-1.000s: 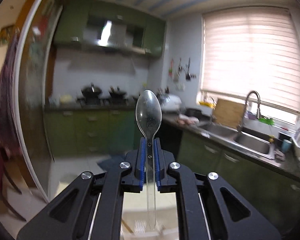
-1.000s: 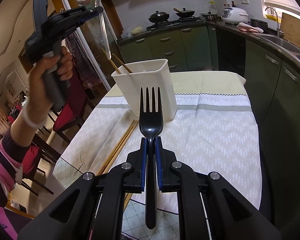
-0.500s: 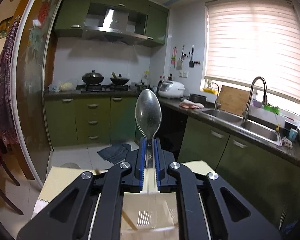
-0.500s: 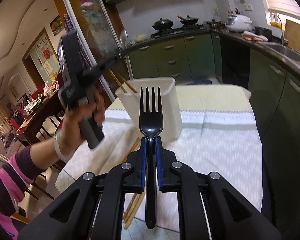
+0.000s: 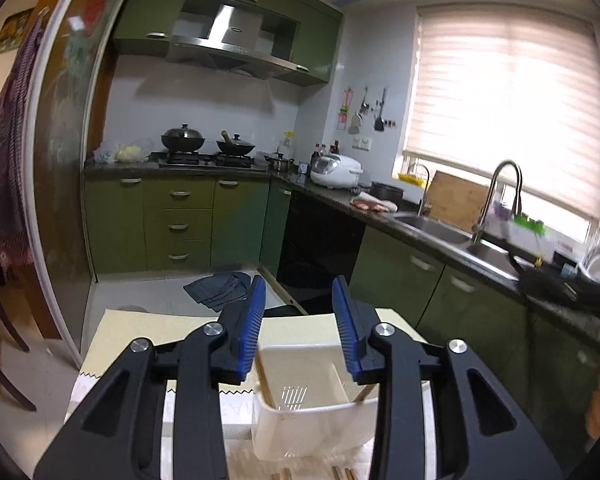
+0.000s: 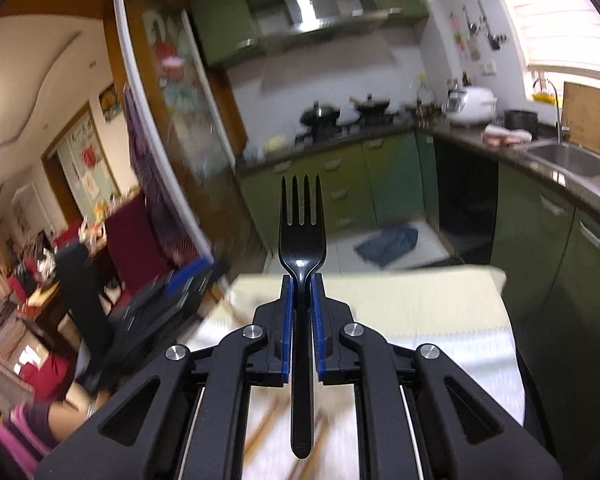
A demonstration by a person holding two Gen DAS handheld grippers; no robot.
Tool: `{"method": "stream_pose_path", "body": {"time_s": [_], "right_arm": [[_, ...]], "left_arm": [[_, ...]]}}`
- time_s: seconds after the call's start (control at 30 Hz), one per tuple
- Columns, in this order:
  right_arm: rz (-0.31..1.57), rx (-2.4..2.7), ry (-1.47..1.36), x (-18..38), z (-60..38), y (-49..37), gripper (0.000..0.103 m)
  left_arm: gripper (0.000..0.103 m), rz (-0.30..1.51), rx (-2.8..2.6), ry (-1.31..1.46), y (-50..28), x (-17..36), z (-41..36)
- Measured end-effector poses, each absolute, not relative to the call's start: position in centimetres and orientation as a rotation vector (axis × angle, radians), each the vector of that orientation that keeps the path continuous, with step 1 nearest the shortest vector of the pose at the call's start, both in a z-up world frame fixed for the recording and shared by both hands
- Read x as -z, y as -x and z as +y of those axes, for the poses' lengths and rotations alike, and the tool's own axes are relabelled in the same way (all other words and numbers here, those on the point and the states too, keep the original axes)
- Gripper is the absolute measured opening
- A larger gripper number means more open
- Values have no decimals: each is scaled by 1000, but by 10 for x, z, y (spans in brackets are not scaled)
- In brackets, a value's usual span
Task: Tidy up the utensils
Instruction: 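Carry the black fork over the holder and open the right tool, then lower both open tools toward the loose wooden chopsticks on the cloth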
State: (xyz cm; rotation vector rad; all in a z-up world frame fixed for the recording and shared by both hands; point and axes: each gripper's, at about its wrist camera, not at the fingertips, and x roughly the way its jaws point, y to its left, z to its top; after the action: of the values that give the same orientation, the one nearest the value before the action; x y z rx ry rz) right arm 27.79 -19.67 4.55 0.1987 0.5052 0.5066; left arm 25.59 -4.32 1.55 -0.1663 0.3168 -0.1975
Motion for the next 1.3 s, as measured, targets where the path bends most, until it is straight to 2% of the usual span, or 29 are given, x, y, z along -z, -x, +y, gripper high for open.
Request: {"method": "stream_pose_path", "body": {"time_s": [0.17, 0.37, 0.7, 0.8, 1.0, 1.13, 1.3], "right_arm": [[385, -445, -202, -53, -176, -317, 10], [371, -394, -189, -14, -160, -361, 10], [365, -397, -158, 31, -154, -351, 10], [379, -394, -136, 38, -158, -340, 19], [369, -390, -82, 41, -162, -321, 20], [295, -440, -15, 38, -158, -292, 38], [272, -495, 161, 45, -122, -271, 38]], "left_arm": [[33, 317, 201, 209, -227, -20, -27], [37, 329, 221, 206, -188, -17, -13], [37, 349, 227, 171, -169, -12, -6], [37, 362, 235, 177, -171, -12, -9], [38, 363, 251, 160, -170, -13, -16], [38, 367, 251, 163, -169, -13, -16], [38, 377, 245, 156, -169, -11, -15]]}}
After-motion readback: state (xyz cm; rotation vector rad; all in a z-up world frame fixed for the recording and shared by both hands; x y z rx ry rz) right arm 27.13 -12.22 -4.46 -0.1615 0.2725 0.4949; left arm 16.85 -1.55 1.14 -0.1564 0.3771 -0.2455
